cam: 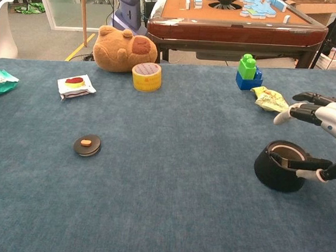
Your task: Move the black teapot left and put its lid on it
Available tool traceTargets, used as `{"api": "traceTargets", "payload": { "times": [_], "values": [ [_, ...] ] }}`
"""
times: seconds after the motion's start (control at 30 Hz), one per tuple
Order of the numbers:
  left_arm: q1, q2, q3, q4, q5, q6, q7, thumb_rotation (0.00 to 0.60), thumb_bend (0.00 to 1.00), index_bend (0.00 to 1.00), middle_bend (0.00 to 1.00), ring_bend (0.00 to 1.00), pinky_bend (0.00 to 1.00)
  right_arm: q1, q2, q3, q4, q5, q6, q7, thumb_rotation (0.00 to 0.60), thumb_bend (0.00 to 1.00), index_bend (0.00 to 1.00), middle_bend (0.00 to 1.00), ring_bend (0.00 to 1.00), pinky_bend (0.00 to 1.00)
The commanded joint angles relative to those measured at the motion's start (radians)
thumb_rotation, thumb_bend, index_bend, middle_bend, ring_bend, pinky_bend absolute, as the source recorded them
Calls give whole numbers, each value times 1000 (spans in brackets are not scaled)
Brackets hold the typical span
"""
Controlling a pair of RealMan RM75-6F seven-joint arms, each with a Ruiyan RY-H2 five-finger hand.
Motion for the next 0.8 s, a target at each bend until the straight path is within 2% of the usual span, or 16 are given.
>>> {"api": "traceTargets", "payload": {
  "times": [0.03, 0.17, 0.43, 0.6, 0.67, 0.8],
  "values": [
    [-1, 1, -1, -2, 0, -2, 2, 600, 198, 25, 0, 0, 61, 9, 20, 14, -26, 17, -2, 12, 600, 165, 261, 254, 81, 203],
    [-4, 1, -1, -4, -1, -8, 5, 600, 199, 25, 0, 0, 61, 18, 41, 30, -50, 47, -10, 26, 600, 246, 287, 286, 105, 205],
    [-6, 3, -2, -5, -6, -14, 7, 600, 198, 25, 0, 0, 61, 31, 47, 36, -48, 124, -56, 45, 600, 339, 516, 368, 171, 214],
    [-7, 5, -1, -9, -5, -16, 8, 600, 198, 25, 0, 0, 60, 41, 41, 35, -37, 142, -68, 64, 600, 464, 634, 393, 187, 214],
    [-6, 5, -1, -9, -6, -14, 9, 600, 198, 25, 0, 0, 61, 44, 42, 34, -35, 141, -65, 67, 600, 502, 650, 395, 189, 214],
    [-5, 6, 0, -9, -6, -13, 8, 600, 198, 25, 0, 0, 61, 48, 41, 32, -32, 140, -60, 75, 600, 508, 659, 395, 189, 214]
  ]
}}
